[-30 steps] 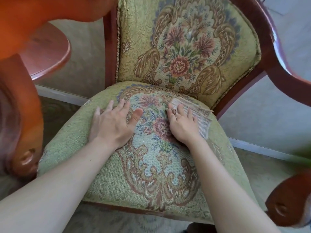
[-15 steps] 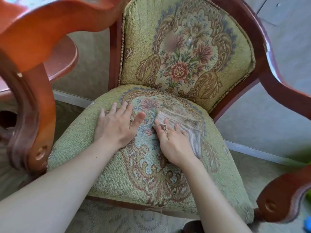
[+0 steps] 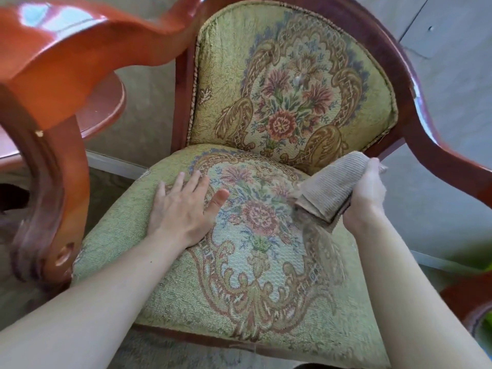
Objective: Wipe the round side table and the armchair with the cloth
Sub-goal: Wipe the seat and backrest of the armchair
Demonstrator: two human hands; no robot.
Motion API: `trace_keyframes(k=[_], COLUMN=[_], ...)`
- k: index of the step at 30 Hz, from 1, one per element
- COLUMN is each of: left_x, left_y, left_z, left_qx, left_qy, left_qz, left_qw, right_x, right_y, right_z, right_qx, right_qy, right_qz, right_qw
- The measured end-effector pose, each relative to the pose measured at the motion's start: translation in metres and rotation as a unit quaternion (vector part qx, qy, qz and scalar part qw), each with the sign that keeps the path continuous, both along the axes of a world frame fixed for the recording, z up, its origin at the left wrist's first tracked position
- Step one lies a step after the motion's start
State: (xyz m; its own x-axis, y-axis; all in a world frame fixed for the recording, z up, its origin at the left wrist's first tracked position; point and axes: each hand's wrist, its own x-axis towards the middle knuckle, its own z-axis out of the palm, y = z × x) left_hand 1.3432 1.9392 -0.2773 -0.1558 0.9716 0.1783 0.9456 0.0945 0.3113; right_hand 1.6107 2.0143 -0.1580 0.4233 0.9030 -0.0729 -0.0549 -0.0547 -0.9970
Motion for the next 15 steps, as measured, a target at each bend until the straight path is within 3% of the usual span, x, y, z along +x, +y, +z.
trace_keyframes(k=[1,3,7,8,11,15], left_x=[0.000,0.000,0.001,0.001,0.002,0.003], left_y=[0.000,0.000,0.001,0.001,0.002,0.004], left_z=[0.000,-0.001,0.000,0.000,-0.001,-0.001], left_qx=[0.000,0.002,0.008,0.008,0.008,0.003], left_qy=[-0.002,-0.007,-0.012,-0.012,-0.008,-0.004], left_qz=[0.000,0.001,0.007,0.009,0.013,0.017], left_qw=[1.000,1.000,1.000,1.000,1.000,1.000], right_x=[-0.005,-0.025,-0.067,-0.071,-0.070,-0.085], right_y=[0.007,0.011,0.015,0.018,0.027,0.013], right_z=[-0.004,-0.021,-0.080,-0.087,-0.089,-0.095], right_qx=[0.011,0.030,-0.072,-0.073,-0.071,-0.041], right_qy=[-0.118,-0.336,-0.577,-0.603,-0.615,-0.642], right_qz=[-0.019,0.017,0.242,0.254,0.260,0.310], right_qw=[0.993,0.941,0.777,0.753,0.741,0.700])
